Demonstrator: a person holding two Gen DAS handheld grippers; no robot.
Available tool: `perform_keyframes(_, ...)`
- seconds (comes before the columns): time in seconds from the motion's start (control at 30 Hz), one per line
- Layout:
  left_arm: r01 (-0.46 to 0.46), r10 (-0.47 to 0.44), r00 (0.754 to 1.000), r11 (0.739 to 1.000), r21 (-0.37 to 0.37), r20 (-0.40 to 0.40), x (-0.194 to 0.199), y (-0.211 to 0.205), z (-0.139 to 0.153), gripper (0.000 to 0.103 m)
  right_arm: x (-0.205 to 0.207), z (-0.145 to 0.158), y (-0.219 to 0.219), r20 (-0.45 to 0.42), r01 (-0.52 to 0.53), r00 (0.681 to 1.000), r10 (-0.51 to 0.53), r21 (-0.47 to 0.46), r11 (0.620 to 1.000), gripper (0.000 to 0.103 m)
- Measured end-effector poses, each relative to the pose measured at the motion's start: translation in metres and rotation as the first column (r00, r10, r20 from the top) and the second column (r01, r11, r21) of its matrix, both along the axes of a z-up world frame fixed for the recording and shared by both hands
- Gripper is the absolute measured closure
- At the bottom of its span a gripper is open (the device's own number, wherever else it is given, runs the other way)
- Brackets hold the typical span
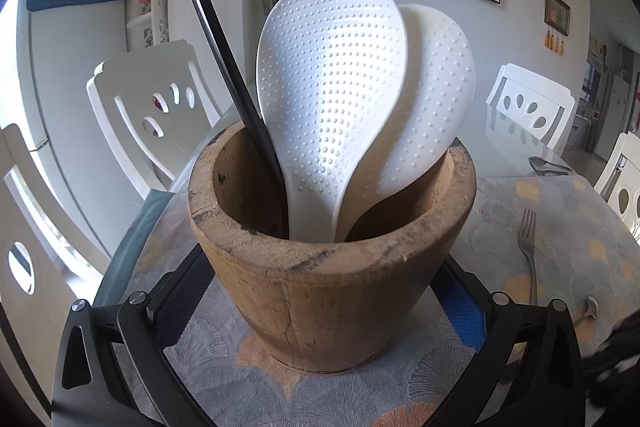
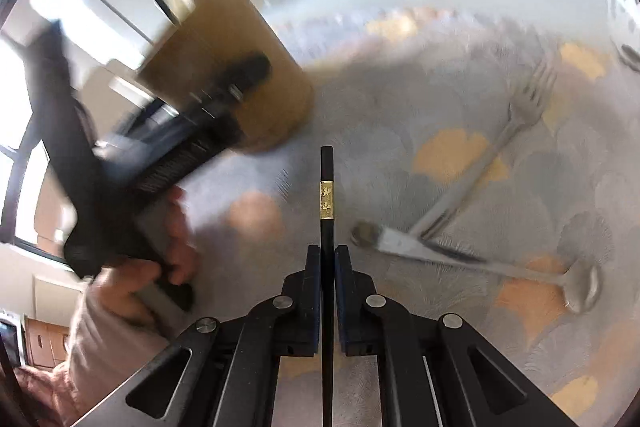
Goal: Organize utensils
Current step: 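Grasp a black chopstick from the cloth with the right gripper and lift, then lower the chopstick into the cup and open the right gripper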
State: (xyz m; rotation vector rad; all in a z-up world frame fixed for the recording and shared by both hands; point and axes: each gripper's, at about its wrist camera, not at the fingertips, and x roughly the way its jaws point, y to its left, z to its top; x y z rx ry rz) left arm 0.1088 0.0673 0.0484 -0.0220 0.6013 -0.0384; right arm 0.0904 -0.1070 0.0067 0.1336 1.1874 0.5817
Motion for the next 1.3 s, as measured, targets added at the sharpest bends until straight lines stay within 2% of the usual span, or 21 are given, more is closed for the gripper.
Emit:
perform_keyframes(0.1,-0.001,0.001,1.000,1.000,0.001,0.000,0.000,0.000,0.000,0.000,-0.005,0.022,-0.002,0.097,0.006,0.995,-0.009,0.027,1.000,0.097)
perform_keyframes(0.17,-0.002,0.002,1.000,1.000,0.005,0.002,0.001,0.000,0.000,0.000,-0.008,0.040,0.000,0.152,0.010,0.988,-0.026,0.100,0.995,0.097)
perform_keyframes(0.27,-0.003,0.003,1.000,1.000,0.008,0.003,0.001,-0.001,0.000,0.000,-0.008,0.077,0.003,0.282,-0.021,0.959,-0.030,0.174,0.985,0.097)
perform_keyframes(0.33,-0.002,0.002,1.000,1.000,0.005,0.002,0.001,0.000,0.000,0.000,-0.019,0.103,0.006,0.387,-0.039,0.922,-0.030,0.171,0.985,0.097)
perform_keyframes(0.43,-0.003,0.003,1.000,1.000,0.007,0.003,0.001,-0.002,0.000,0.000,-0.011,0.130,0.016,0.507,-0.063,0.861,-0.035,0.176,0.982,0.097)
perform_keyframes(0.5,-0.006,0.006,1.000,1.000,0.014,0.007,-0.001,-0.003,0.000,0.000,-0.014,0.150,0.019,0.565,-0.068,0.823,-0.054,0.192,0.979,0.097)
perform_keyframes(0.63,-0.004,0.003,1.000,1.000,0.008,0.021,-0.004,-0.003,0.001,0.000,-0.022,0.196,0.015,0.680,-0.068,0.725,-0.109,0.228,0.971,0.097)
perform_keyframes(0.83,-0.004,0.004,1.000,1.000,0.007,0.028,-0.005,-0.002,0.002,0.000,-0.005,0.243,0.031,0.779,-0.077,0.596,-0.195,0.297,0.952,0.097)
perform_keyframes(1.0,-0.005,0.004,1.000,1.000,0.005,0.031,-0.005,-0.002,0.002,0.000,0.002,0.247,0.057,0.833,-0.117,0.517,-0.198,0.298,0.947,0.097)
perform_keyframes(1.1,-0.005,0.004,1.000,1.000,0.005,0.030,-0.005,-0.002,0.002,0.000,0.003,0.239,0.068,0.839,-0.137,0.510,-0.191,0.298,0.945,0.097)
perform_keyframes(1.3,-0.003,0.003,1.000,1.000,0.001,0.027,-0.004,-0.002,0.002,0.000,0.014,0.215,0.071,0.798,-0.155,0.566,-0.207,0.349,0.924,0.096)
